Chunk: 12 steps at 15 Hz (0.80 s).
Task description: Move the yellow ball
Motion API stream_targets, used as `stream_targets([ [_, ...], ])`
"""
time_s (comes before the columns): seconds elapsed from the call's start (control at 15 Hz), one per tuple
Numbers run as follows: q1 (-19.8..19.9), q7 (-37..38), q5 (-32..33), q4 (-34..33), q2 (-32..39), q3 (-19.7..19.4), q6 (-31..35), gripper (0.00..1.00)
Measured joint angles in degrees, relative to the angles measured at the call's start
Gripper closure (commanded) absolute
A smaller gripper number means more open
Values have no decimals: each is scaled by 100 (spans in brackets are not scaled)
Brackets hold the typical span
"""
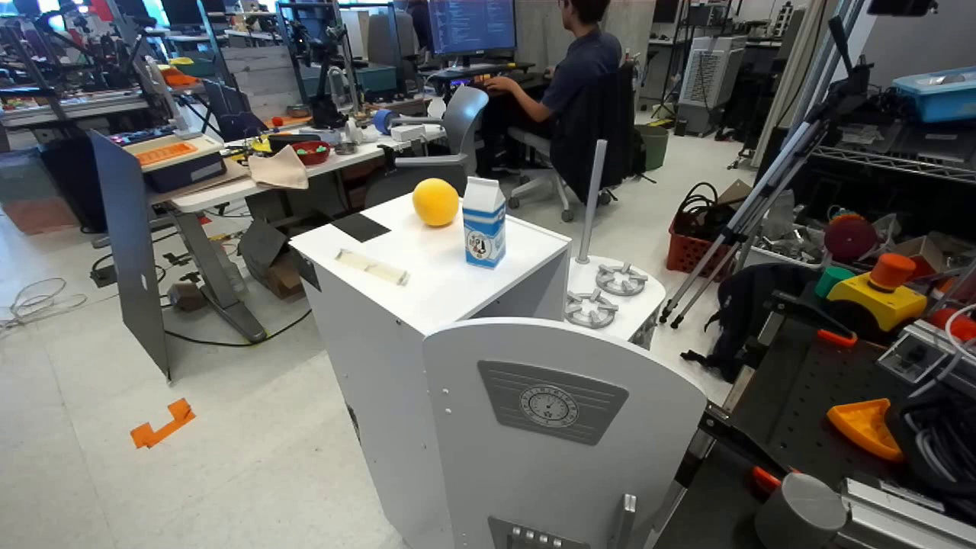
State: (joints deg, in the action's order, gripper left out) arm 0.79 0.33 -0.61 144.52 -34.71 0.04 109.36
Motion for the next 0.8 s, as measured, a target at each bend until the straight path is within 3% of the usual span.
stream_targets([
  [0.8, 0, 95, -192, -27, 98, -2, 87, 0],
])
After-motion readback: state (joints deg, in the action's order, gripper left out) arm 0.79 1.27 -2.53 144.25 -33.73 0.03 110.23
